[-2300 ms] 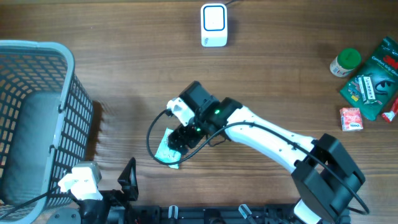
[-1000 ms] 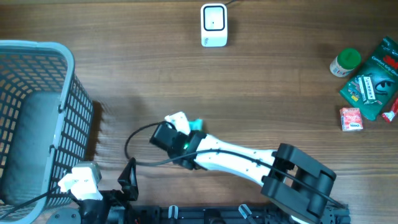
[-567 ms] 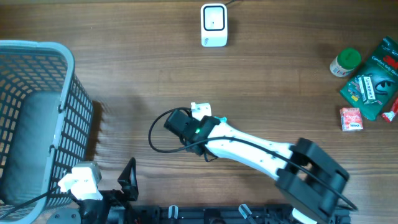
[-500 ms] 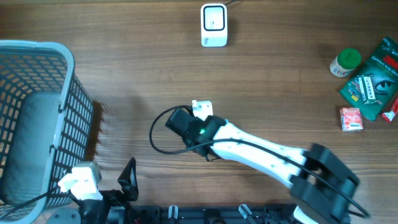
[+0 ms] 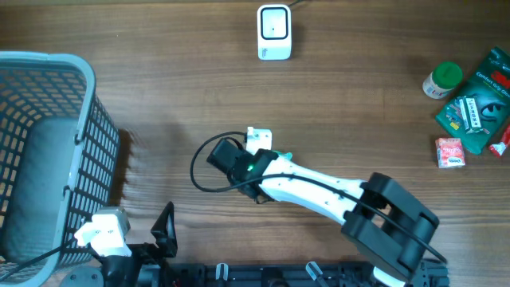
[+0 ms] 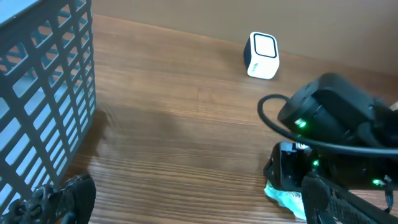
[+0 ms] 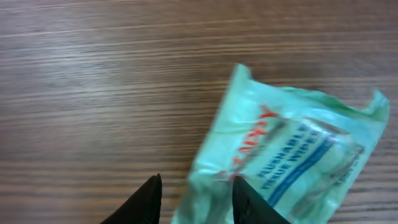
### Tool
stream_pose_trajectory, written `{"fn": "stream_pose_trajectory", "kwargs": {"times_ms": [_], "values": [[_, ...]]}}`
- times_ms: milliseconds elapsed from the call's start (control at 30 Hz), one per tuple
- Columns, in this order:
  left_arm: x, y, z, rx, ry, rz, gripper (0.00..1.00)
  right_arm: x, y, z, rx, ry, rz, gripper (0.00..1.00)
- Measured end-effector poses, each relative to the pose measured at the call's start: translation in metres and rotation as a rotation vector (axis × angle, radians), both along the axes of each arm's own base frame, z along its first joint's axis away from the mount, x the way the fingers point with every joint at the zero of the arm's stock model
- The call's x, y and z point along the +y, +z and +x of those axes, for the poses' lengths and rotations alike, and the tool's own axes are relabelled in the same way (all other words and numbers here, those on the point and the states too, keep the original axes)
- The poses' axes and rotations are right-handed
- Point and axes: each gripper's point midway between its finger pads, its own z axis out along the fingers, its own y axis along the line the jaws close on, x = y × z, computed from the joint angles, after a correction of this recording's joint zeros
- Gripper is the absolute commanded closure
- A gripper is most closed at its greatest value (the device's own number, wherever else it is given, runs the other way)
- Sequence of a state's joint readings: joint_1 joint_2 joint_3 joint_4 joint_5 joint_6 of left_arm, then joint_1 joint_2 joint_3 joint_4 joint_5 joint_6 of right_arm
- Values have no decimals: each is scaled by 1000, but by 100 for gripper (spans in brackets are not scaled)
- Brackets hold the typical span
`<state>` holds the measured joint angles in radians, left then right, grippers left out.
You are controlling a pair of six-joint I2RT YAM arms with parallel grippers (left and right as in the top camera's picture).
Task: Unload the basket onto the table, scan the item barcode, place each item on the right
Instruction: 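Lower the right gripper and pinch the wipes packet edge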
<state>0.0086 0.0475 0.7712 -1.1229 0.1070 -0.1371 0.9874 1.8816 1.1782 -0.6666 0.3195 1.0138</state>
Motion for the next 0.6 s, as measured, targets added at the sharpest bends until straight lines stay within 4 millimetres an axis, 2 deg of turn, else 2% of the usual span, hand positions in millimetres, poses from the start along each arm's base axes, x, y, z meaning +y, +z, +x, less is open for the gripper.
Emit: {"fn": "stream_pose_trajectory", "kwargs": {"times_ms": [167, 233, 267, 433, 533, 600], "values": [[0, 0, 0, 0, 0, 0, 0, -14, 1, 0, -18, -78, -37, 61], [0, 0, 0, 0, 0, 0, 0, -15, 1, 0, -19, -89, -36, 88], [0, 0, 0, 0, 0, 0, 0, -15, 0, 0, -16, -94, -35, 96], [0, 0, 0, 0, 0, 0, 0, -10, -4, 0, -9, -85, -23, 95], [0, 0, 0, 0, 0, 0, 0, -5, -5, 0, 2, -23, -22, 96], [0, 0, 0, 0, 0, 0, 0, -3, 2, -5, 33, 14, -1, 96]]}}
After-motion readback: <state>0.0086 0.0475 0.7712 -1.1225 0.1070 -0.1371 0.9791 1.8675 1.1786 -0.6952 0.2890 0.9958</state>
